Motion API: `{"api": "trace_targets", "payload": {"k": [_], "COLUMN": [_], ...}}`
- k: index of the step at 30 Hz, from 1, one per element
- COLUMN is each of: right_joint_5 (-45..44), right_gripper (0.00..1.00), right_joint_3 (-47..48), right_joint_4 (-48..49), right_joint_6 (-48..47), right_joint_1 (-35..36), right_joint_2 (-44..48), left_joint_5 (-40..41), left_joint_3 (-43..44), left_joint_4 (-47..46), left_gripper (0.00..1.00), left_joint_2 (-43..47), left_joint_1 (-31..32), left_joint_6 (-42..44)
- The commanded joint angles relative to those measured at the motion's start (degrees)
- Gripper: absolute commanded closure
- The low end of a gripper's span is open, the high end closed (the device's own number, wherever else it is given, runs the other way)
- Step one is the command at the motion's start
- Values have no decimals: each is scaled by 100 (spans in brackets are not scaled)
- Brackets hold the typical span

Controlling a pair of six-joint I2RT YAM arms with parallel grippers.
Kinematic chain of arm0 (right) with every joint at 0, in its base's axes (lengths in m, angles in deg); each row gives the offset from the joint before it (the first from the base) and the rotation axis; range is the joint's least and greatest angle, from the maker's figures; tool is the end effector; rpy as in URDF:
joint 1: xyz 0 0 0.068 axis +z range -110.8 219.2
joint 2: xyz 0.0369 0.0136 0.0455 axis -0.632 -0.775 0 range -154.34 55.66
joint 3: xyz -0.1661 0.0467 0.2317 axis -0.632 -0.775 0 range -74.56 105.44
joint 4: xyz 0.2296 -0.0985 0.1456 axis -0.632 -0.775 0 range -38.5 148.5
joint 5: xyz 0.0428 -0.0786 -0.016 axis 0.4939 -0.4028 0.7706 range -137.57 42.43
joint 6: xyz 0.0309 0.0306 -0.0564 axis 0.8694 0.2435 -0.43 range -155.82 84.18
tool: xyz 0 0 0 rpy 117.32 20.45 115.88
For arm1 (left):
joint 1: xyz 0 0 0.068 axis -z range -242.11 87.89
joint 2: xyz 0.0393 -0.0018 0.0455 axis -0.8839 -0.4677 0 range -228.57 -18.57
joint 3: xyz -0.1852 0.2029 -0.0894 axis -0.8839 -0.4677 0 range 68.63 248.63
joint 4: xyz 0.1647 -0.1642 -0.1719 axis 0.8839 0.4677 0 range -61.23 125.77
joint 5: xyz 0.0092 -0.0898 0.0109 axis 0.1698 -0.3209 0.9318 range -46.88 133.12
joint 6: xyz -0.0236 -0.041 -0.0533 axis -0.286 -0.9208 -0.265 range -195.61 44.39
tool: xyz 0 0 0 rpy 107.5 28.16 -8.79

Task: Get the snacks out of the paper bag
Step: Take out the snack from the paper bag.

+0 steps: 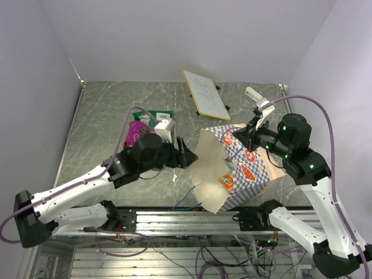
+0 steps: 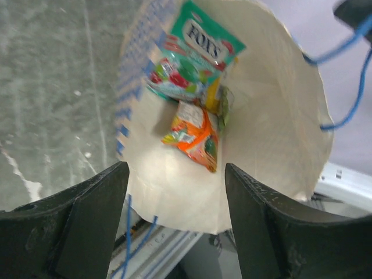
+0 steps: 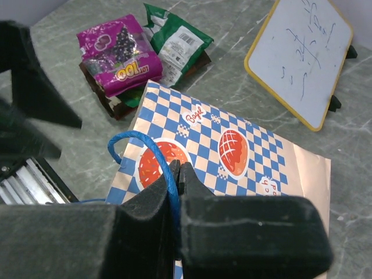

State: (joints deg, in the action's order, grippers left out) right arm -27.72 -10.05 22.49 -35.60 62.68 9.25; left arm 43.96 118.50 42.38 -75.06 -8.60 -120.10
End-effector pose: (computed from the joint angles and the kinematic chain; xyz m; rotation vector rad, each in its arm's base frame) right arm 0.1678 0.0946 0.4192 -0.6181 1.8068 0.6076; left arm 0.1607 -0.2157 0.3295 0.1541 2.0892 -1.0924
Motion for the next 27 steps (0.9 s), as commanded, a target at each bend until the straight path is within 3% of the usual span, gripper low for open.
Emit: {"api": "trace_targets", "payload": {"k": [1,5,13,18,23,27], "right_joint_5": [-35,-47,-259,-13,-277,-498], "right_gripper": [100,100,100,100,100,100], "right_joint_3": [240,567,651,516,617,859], "right_joint_4": [11,-227,-386,-351,-635,-848], "right_joint_6": [-378,-687,-698,-804,-962,-876], "right_joint_1": [9,7,7,7,14,8], "right_joint_2": [-108,-216,-302,-170,-106,-189], "left_joint_5": [1522,2661,3256,3272,2958,2647], "left_joint_3": [315,466,718,12,-402,-927], "left_joint_4": [-347,-688,-1162,-1864,-2280,-3139], "left_gripper": [23,23,26,30,46,48], "left_joint_2": [-262,-743,-1278,-1304,-1516,-1644], "left_joint_1": [1160,2240,2969,3037,3087,3198], "left_joint_6": [-261,-301,605,928,1360,1637]}}
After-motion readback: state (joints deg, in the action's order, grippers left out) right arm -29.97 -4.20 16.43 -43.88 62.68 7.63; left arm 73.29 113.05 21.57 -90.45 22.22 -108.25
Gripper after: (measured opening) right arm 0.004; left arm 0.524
